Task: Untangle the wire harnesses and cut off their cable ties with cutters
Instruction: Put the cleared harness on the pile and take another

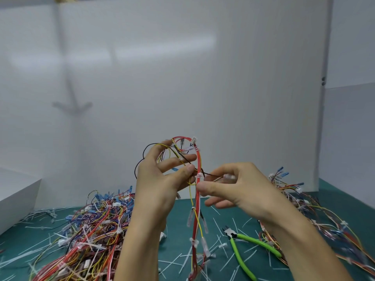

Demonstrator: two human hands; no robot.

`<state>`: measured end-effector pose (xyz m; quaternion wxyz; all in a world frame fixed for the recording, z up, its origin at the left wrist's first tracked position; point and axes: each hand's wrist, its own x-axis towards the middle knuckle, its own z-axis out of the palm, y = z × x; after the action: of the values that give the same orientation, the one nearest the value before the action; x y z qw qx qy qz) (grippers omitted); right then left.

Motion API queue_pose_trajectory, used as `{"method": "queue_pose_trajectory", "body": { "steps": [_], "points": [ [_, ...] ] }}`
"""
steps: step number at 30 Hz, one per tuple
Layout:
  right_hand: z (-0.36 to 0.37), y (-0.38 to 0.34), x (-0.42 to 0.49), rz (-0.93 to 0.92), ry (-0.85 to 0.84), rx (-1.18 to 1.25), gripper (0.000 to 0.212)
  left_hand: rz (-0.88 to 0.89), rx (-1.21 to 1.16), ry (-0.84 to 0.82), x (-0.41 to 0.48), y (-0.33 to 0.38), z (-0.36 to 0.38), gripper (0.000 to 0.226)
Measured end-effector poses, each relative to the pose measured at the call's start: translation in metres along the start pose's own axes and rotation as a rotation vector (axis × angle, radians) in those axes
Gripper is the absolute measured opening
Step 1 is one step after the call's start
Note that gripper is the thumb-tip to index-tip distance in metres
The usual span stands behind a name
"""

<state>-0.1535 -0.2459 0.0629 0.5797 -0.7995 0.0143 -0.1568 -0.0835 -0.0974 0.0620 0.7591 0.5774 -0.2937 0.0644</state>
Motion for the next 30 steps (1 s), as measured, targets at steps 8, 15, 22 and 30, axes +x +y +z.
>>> {"method": "queue_pose_trajectory", "body": {
  "steps": [8, 15, 22, 30],
  "points": [
    [0.005, 0.000, -0.001, 0.002, -0.035, 0.338, 0.018, 0.052, 0.040, -0.053, 0.001, -0.001, 0.001, 0.053],
    [0.005, 0.000, 0.001, -0.006, 0.007, 0.540, 0.040, -0.032, 0.204, -0.204, 0.002, -0.005, -0.001, 0.037],
    [0.000, 0.002, 0.006, -0.066, 0.185, 0.663, 0.035, -0.180, 0.161, -0.313, -0.001, -0.003, -0.010, 0.043],
    [-0.013, 0.002, 0.006, -0.164, 0.293, 0.755, 0.031, -0.350, 0.604, -0.759, -0.002, -0.021, -0.010, 0.016]
  ]
}}
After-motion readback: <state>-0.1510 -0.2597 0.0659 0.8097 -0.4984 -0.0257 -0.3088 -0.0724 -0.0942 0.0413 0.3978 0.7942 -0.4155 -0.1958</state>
